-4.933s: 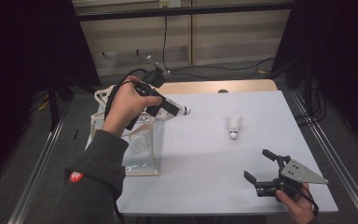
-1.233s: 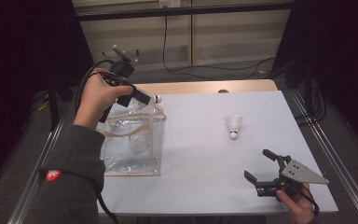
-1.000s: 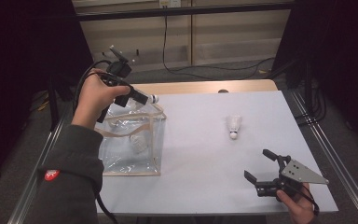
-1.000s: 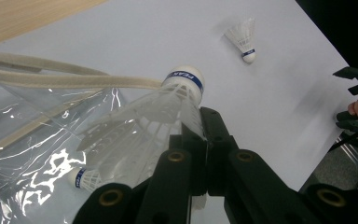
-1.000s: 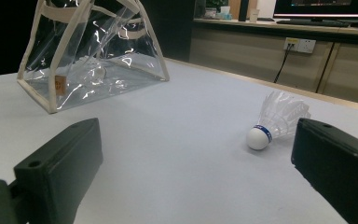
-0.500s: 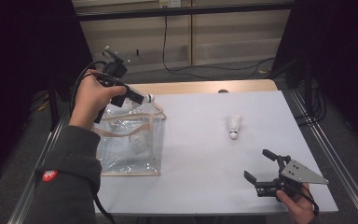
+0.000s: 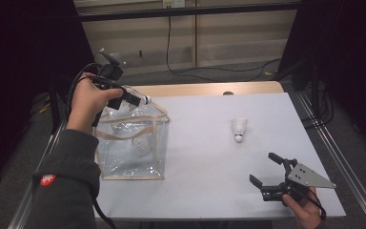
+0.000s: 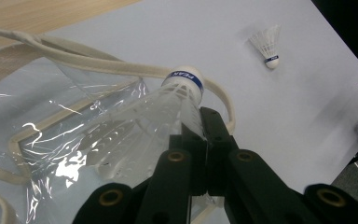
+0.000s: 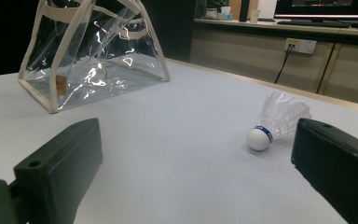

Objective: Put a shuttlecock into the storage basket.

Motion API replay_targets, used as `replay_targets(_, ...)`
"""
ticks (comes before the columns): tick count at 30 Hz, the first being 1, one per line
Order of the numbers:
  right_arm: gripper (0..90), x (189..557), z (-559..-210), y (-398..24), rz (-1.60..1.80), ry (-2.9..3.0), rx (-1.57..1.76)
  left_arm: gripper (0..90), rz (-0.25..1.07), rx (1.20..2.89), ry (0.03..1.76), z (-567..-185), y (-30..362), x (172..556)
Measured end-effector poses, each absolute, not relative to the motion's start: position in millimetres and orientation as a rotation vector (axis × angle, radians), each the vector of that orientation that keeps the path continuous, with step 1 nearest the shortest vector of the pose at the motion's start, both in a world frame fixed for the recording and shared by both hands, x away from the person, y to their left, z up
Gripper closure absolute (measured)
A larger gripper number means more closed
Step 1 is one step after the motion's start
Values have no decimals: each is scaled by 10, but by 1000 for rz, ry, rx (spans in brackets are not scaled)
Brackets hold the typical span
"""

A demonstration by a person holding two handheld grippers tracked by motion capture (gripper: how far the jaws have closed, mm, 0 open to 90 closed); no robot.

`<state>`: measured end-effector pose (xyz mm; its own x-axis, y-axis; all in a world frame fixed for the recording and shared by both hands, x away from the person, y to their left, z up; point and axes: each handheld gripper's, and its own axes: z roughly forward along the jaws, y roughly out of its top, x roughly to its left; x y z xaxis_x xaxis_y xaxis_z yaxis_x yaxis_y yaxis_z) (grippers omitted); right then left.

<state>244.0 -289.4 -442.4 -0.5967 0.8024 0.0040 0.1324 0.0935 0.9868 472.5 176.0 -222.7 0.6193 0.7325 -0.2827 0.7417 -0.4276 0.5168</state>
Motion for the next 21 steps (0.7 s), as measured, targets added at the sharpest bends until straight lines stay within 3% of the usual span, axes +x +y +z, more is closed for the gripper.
replay_targets(21, 19, 2438, -4422, -2893, 1544, 1815, 915, 900, 39, 2200, 1219, -2300, 1932, 4765)
